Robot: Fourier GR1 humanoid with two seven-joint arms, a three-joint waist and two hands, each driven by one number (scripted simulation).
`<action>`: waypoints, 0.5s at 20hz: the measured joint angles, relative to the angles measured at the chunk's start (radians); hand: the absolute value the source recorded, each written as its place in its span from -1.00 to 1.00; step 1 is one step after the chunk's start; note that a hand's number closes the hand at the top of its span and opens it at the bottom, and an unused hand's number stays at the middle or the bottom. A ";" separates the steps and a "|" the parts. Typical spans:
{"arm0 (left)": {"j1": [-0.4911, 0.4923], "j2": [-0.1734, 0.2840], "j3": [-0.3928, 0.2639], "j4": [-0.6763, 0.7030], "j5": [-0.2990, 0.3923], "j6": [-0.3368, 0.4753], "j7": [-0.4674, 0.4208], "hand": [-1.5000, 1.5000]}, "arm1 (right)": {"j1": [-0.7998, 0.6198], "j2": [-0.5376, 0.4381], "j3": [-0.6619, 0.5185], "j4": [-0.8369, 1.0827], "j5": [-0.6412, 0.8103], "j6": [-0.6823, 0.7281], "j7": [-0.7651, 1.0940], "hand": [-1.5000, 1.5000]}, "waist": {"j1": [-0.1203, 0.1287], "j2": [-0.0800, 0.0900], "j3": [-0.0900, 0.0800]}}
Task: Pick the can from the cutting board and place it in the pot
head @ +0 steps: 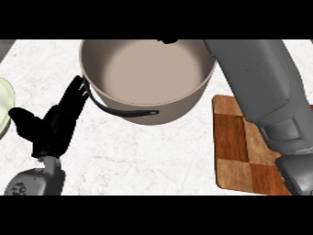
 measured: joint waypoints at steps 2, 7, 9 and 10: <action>-0.007 -0.002 -0.001 -0.002 -0.001 0.001 0.005 0.00 | -0.004 0.018 0.001 0.050 -0.002 0.009 -0.008 1.00 | 0.000 0.000 0.000; -0.002 0.007 0.006 -0.016 0.013 -0.013 0.020 0.00 | 0.010 0.064 -0.044 0.179 -0.036 0.017 0.034 -1.00 | 0.004 0.002 0.000; 0.008 0.005 0.006 -0.013 0.012 -0.016 0.008 0.00 | 0.009 0.086 -0.063 0.209 -0.060 0.037 0.052 -1.00 | 0.001 0.001 0.000; 0.008 0.005 0.009 -0.013 0.012 -0.015 0.005 0.00 | 0.009 0.092 -0.079 0.223 -0.076 0.041 0.054 -1.00 | 0.001 0.001 0.000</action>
